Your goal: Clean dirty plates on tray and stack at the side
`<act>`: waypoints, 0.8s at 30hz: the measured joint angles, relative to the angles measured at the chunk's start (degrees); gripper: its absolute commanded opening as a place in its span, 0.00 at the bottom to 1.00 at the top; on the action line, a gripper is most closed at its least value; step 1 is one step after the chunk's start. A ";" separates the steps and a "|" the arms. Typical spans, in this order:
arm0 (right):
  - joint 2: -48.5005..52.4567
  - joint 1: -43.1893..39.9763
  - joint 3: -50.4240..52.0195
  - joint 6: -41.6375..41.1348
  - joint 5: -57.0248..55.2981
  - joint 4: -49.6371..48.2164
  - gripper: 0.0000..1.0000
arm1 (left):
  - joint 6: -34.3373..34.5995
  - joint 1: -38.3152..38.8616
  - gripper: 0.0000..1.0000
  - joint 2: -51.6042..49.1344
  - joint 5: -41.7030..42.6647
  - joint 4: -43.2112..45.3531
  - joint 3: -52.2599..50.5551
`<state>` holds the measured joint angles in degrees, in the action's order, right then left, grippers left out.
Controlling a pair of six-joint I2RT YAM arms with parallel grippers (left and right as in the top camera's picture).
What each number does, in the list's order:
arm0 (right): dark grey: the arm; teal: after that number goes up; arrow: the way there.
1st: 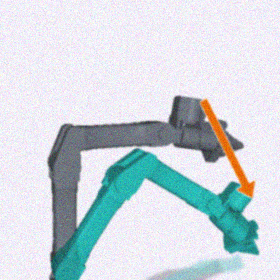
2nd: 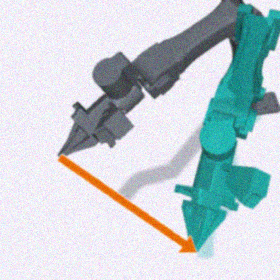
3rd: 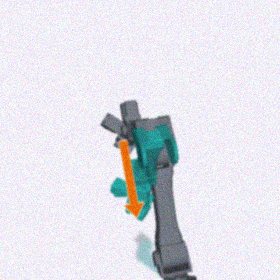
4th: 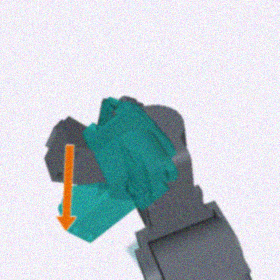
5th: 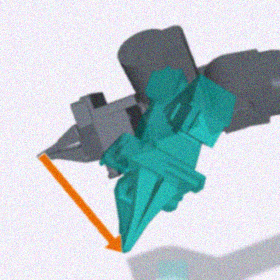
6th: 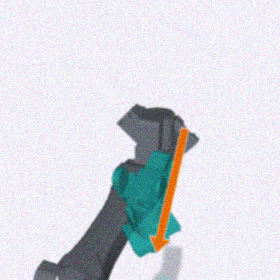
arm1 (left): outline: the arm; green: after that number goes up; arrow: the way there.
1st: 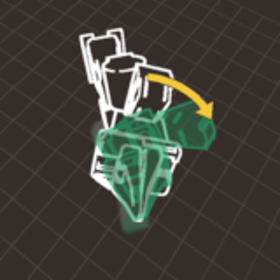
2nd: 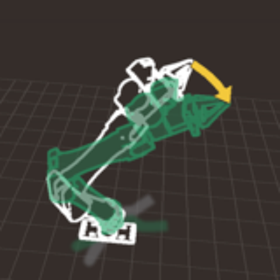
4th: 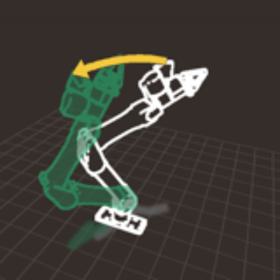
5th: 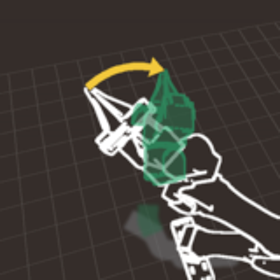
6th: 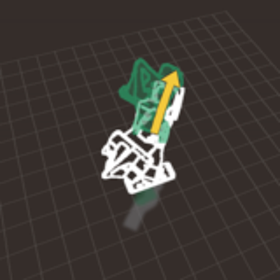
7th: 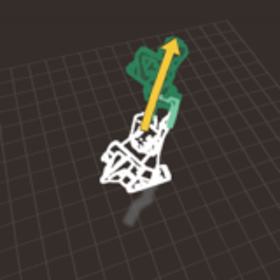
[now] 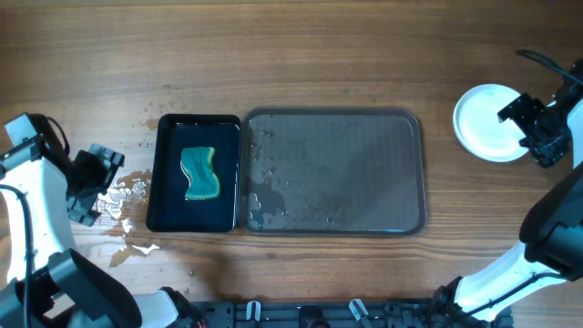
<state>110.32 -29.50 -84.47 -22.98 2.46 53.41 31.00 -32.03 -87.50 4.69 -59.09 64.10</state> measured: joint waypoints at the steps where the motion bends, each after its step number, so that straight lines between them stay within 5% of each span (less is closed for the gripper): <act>1: -0.09 0.37 0.00 1.11 0.22 0.00 1.00 | -0.17 0.92 1.00 0.00 0.52 0.48 0.00; 8: -21.11 14.78 -1.07 15.89 3.19 -3.78 0.99 | -8.31 23.19 1.00 -0.04 2.93 6.01 0.52; 15: -36.96 25.70 -1.49 26.10 3.54 -0.42 1.00 | -17.49 36.79 1.00 2.54 2.27 -1.27 12.39; 24: -59.10 28.24 -1.53 32.30 3.54 0.66 1.00 | -25.99 55.54 1.00 29.99 -7.93 -14.08 15.69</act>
<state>51.22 -1.26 -86.00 9.32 6.00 54.06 5.02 23.51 -57.52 -3.25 -73.17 79.79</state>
